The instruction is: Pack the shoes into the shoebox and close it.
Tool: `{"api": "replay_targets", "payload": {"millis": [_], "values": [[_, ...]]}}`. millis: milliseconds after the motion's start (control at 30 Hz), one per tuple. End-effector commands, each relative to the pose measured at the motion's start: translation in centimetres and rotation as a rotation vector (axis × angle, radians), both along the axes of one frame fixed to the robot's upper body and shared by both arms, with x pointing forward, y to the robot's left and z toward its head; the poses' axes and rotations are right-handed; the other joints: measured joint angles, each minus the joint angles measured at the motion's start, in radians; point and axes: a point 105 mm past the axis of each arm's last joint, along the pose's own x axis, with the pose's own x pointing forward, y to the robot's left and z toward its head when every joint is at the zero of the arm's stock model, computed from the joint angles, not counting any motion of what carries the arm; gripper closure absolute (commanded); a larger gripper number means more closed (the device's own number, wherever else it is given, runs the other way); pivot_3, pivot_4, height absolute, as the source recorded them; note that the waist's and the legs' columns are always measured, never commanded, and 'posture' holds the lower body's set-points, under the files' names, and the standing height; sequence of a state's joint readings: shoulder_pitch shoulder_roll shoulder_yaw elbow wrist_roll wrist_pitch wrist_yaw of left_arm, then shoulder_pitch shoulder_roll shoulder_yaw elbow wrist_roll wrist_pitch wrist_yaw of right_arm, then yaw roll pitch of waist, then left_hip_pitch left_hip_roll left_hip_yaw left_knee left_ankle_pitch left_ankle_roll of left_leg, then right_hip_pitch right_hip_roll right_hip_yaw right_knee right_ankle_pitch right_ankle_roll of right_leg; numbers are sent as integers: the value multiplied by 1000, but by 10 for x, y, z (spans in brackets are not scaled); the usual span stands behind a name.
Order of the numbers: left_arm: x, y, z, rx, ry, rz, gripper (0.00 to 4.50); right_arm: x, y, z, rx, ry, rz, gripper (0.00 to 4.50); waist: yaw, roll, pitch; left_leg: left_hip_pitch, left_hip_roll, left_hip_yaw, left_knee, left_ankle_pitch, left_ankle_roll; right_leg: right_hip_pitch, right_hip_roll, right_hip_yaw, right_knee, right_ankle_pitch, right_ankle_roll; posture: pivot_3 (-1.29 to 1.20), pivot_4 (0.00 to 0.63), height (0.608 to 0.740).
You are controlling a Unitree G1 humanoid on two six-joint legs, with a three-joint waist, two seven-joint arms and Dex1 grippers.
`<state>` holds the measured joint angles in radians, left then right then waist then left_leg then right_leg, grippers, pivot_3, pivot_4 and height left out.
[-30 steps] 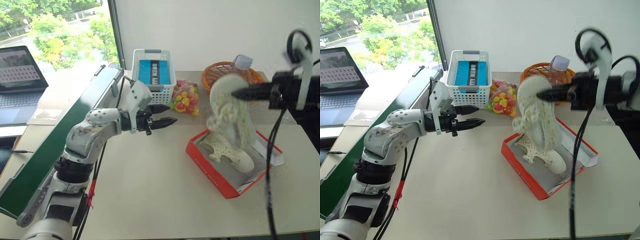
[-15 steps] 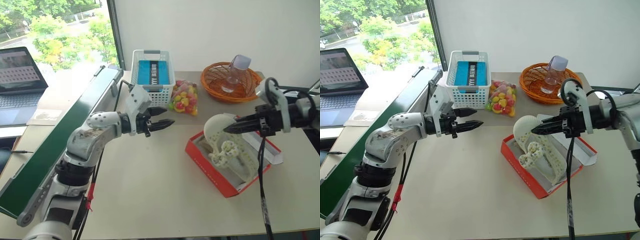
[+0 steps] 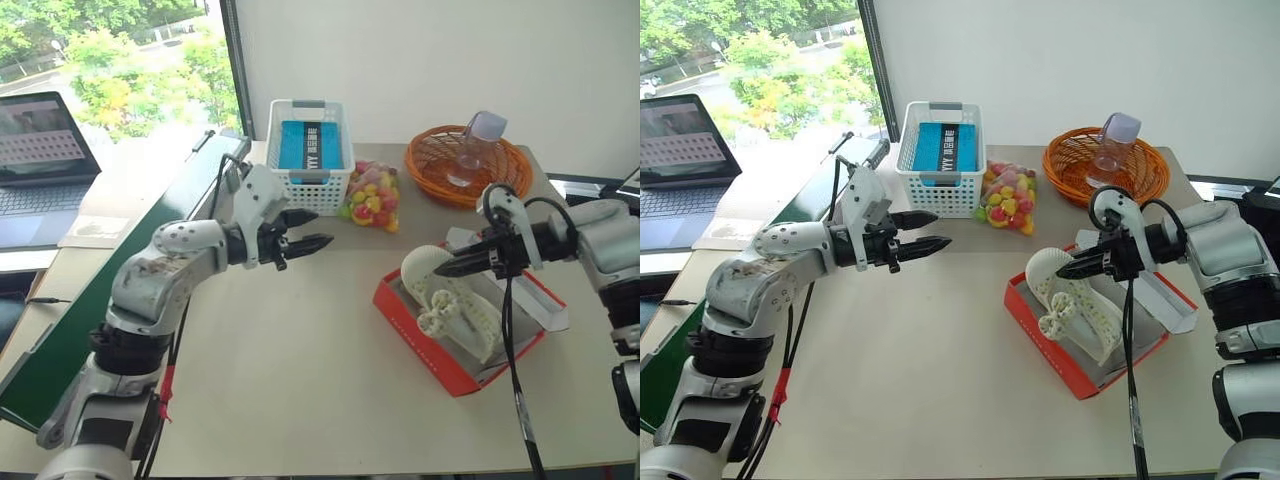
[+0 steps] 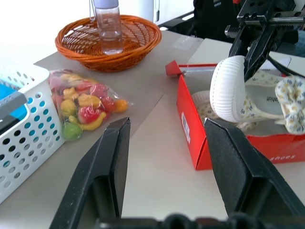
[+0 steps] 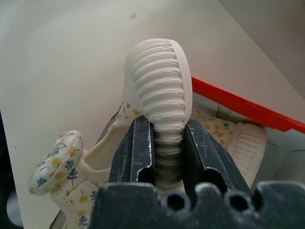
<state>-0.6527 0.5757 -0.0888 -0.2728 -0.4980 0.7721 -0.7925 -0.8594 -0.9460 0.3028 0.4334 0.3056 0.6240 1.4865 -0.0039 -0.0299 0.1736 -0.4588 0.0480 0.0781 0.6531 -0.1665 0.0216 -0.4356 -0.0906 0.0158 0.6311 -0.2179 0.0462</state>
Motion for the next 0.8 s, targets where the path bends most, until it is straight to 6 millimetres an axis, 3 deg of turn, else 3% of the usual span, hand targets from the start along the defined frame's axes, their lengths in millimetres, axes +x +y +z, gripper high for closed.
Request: {"api": "replay_targets", "payload": {"millis": [33, 267, 600, 800], "values": [[-20, 1, 8, 32, -28, -93, 1882, 4, -2, 13, 7, -58, 16, 4115, -1, 0, 0, 0, 0, 0, 0, 0, 0, 0, 0, 0, 0, 0, 0, 0, 150, 740], [-45, 2, -2, 120, 9, -224, 1882, 4, -9, -12, -45, -27, 3, 4115, -1, 0, 0, 0, 0, 0, 1, 0, 0, 1, 0, 0, 1, 0, 0, 0, 150, 740], [-50, 0, -4, 130, 18, -246, 1882, 15, -29, -54, -207, -50, -101, 4115, 4, 0, 0, 2, 0, -1, 6, 0, 0, 6, 0, -2, 0, 1, 1, 0, 150, 740], [-51, 2, -4, 140, 24, -249, 1882, 7, -18, -83, -286, -60, -36, 4115, 7, -3, -2, 11, 0, -2, 6, -1, 1, 16, 0, -3, -1, 1, 1, 0, 150, 740]]}}
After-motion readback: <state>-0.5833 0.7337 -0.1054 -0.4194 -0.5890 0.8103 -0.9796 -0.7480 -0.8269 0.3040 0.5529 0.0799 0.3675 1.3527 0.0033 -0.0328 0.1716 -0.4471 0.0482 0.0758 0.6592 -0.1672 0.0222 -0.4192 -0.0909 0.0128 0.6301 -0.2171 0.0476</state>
